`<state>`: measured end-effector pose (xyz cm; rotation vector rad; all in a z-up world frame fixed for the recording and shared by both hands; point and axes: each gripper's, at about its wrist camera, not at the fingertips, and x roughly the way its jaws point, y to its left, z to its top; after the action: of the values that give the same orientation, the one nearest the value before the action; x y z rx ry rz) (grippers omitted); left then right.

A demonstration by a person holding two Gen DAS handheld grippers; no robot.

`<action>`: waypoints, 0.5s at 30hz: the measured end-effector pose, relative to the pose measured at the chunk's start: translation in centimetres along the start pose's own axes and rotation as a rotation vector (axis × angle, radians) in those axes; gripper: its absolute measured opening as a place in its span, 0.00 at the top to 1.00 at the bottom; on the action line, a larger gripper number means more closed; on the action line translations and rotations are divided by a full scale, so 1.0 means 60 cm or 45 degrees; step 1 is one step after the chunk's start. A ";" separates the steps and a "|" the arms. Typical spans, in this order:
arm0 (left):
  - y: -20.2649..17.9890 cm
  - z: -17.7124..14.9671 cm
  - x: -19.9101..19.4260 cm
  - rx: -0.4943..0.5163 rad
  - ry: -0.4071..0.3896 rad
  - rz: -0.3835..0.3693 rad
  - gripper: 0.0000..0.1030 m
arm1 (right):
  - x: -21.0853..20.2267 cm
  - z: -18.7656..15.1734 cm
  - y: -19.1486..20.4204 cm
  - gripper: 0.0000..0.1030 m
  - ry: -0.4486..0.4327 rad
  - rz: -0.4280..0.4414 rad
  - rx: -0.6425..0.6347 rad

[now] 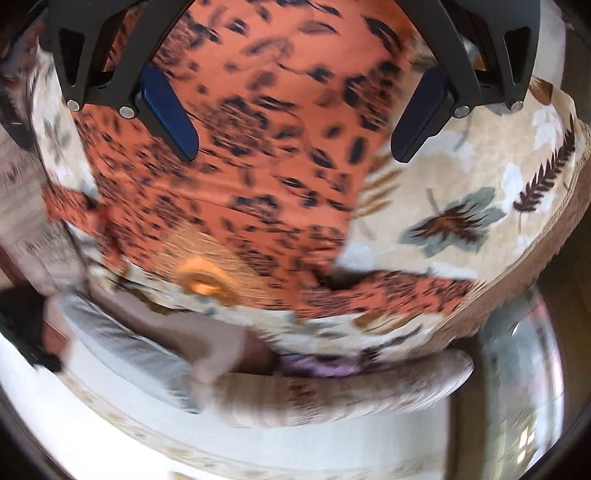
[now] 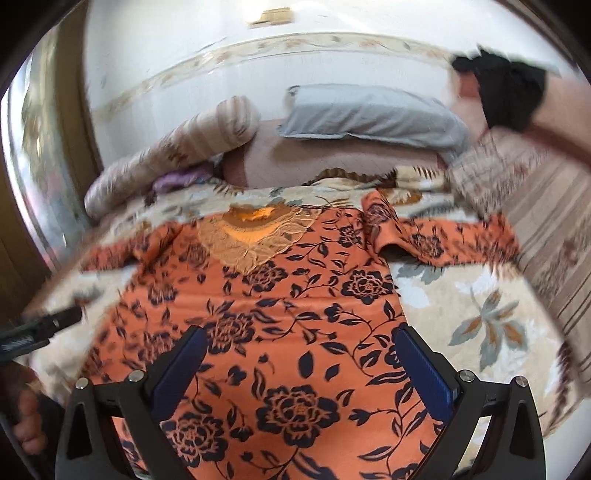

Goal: Fold small clothes

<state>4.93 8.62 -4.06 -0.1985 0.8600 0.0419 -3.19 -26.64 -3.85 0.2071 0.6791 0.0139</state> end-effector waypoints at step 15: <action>0.245 0.101 0.175 -0.406 -0.023 0.303 0.00 | 0.216 0.128 -0.561 0.19 0.046 -0.199 0.903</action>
<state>14.63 23.73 -10.43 -0.3930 0.8526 0.4044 9.88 -60.02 -12.63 0.8353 0.7141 -0.3784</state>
